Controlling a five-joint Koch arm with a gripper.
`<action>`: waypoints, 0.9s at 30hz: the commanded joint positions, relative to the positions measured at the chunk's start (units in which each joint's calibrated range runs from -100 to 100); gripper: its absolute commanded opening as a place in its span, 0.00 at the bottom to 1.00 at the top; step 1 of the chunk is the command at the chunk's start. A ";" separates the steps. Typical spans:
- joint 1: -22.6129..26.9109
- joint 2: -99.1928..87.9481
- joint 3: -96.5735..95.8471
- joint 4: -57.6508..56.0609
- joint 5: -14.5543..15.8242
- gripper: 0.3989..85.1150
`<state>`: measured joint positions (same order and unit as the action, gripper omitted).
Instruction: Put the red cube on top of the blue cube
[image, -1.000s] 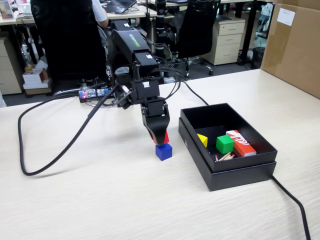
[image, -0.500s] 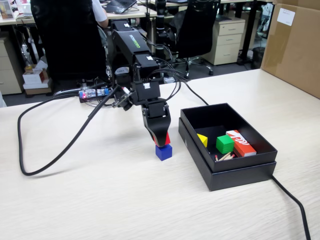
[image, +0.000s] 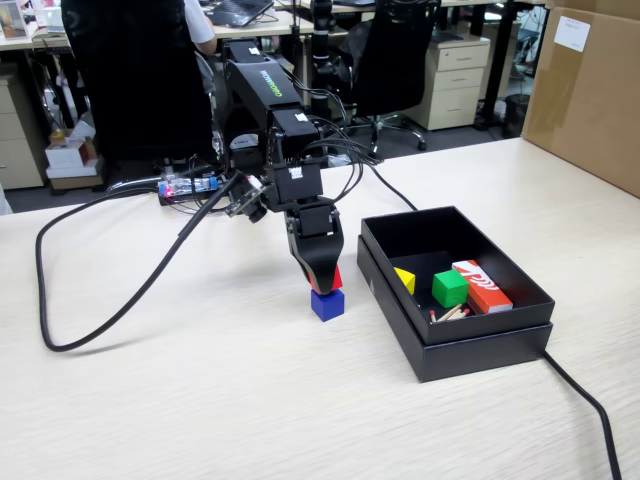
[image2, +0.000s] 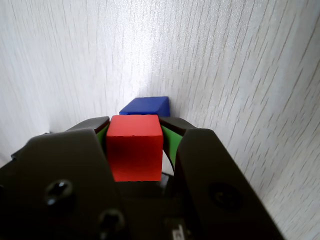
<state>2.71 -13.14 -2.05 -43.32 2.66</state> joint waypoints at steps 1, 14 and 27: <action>0.05 -1.03 2.42 2.16 -0.24 0.01; 0.15 -0.80 2.87 2.50 -0.68 0.16; 0.24 -0.57 2.60 2.50 -1.17 0.46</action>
<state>3.00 -12.62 -2.05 -43.01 1.98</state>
